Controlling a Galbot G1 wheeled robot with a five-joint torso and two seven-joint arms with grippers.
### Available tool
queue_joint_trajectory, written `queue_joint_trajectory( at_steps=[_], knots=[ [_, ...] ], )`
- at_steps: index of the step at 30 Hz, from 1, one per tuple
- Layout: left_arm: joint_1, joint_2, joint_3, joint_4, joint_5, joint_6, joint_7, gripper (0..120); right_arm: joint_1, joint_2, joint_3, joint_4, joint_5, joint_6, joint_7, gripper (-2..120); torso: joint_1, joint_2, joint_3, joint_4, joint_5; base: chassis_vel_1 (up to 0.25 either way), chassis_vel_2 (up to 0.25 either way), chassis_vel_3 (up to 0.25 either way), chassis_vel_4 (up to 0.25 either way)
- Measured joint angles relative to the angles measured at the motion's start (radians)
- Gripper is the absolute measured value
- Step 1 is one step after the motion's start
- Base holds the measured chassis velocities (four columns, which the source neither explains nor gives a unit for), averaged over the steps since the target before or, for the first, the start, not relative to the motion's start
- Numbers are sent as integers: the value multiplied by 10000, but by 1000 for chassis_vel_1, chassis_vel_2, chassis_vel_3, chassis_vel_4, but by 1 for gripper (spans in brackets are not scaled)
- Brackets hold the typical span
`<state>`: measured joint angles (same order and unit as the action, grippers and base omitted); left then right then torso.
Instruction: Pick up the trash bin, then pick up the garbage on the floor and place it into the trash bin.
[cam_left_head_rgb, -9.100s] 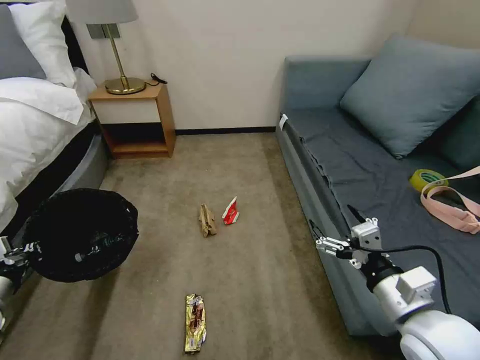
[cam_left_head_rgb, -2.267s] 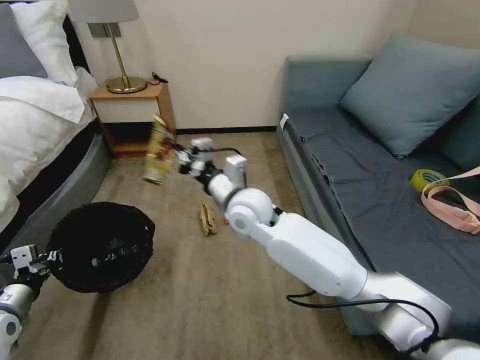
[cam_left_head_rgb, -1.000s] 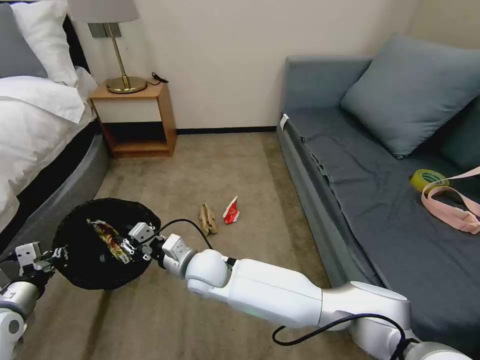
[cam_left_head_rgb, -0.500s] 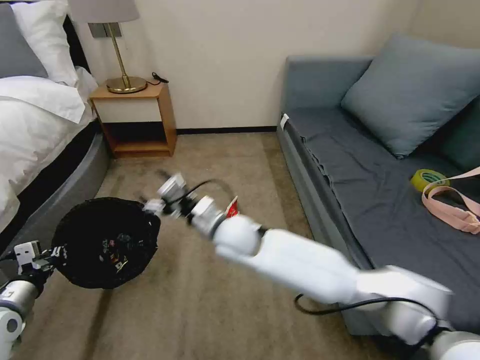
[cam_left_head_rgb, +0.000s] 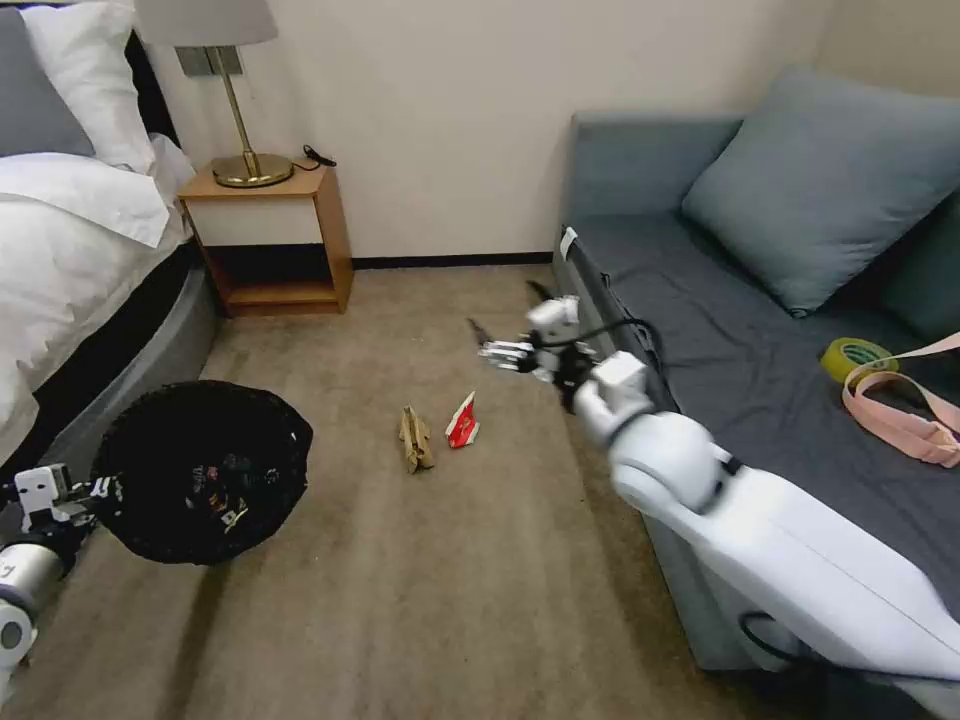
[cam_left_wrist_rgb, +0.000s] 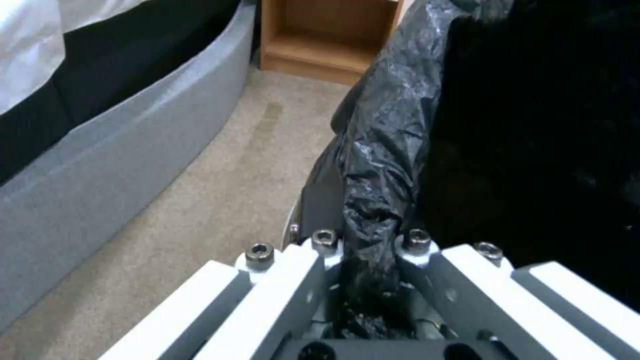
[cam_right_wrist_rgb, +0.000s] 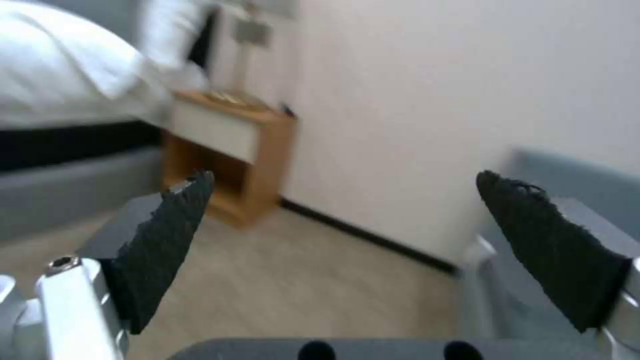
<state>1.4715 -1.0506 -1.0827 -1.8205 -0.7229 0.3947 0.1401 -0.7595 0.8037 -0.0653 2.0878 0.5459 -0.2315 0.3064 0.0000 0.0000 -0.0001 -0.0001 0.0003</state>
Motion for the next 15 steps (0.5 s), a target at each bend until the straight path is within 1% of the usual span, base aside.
queue_joint_trajectory(
  at_steps=[1, 2, 3, 5, 6, 8, 10, 11, 12, 13, 14, 15],
  knots=[
    [8, 0, 0, -8, 3, 0, -8, 1, -613, -76, 543, 237, -183, -236, 84, 100, 0, 0, 0, -2, 1, 0, 0, 0, 0],
    [8, 0, 0, -8, 3, 0, -8, 1, -613, -76, 543, 237, -183, -236, 84, 100, 0, 0, 0, -2, 1, 0, 0, 0, 0],
    [12, -8, -1, -8, 16, 1, -10, 1, -1037, -102, 895, 417, -309, -408, 183, 100, 0, 0, 0, -2, 1, 0, 0, 0, 0],
    [15, -42, 37, 54, 85, -26, -8, 1, -2160, -79, 1952, 929, -568, -832, 375, 100, 0, 0, 0, 0, 0, 0, 0, 0, 0],
    [15, -42, 37, 54, 85, -26, -8, 1, -2160, -79, 1952, 929, -568, -832, 375, 100, 0, 0, 0, 0, 0, 0, 0, 0, 0],
    [-4, -67, 121, 146, 231, -87, 5, 1, -3361, 54, 3102, 1402, -853, -1097, 389, 100, 0, 0, 0, 4, -2, 0, 0, 0, 0],
    [-23, -87, 176, 161, 303, -102, 7, 1, -4298, 235, 3871, 1718, -1023, -1187, 377, 100, 0, 0, 0, 3, -3, 0, 0, 0, 0],
    [-27, -89, 187, 159, 314, -102, 6, 1, -4593, 314, 4093, 1812, -1064, -1214, 377, 100, 0, 0, -1, 2, -4, 0, 0, 0, 0],
    [-27, -89, 187, 159, 314, -102, 6, 1, -4593, 314, 4093, 1812, -1064, -1214, 377, 100, 0, 0, -1, 2, -4, 0, 0, 0, 0],
    [-35, -90, 232, 109, 329, -101, 10, 1, -5592, 598, 4810, 2110, -1208, -1278, 316, 100, 0, 0, -1, 0, -1, 0, 0, 0, 0],
    [-59, -76, 261, 98, 332, -99, 15, 1, -6264, 798, 5338, 2318, -1428, -1293, 161, 100, 0, 0, -1, -1, -1, 0, 0, 0, 0],
    [-79, -67, 273, 99, 334, -99, 15, 1, -6496, 876, 5530, 2392, -1508, -1280, 87, 100, 0, 0, -1, -1, -2, 0, 0, 0, 0]
  ],
)
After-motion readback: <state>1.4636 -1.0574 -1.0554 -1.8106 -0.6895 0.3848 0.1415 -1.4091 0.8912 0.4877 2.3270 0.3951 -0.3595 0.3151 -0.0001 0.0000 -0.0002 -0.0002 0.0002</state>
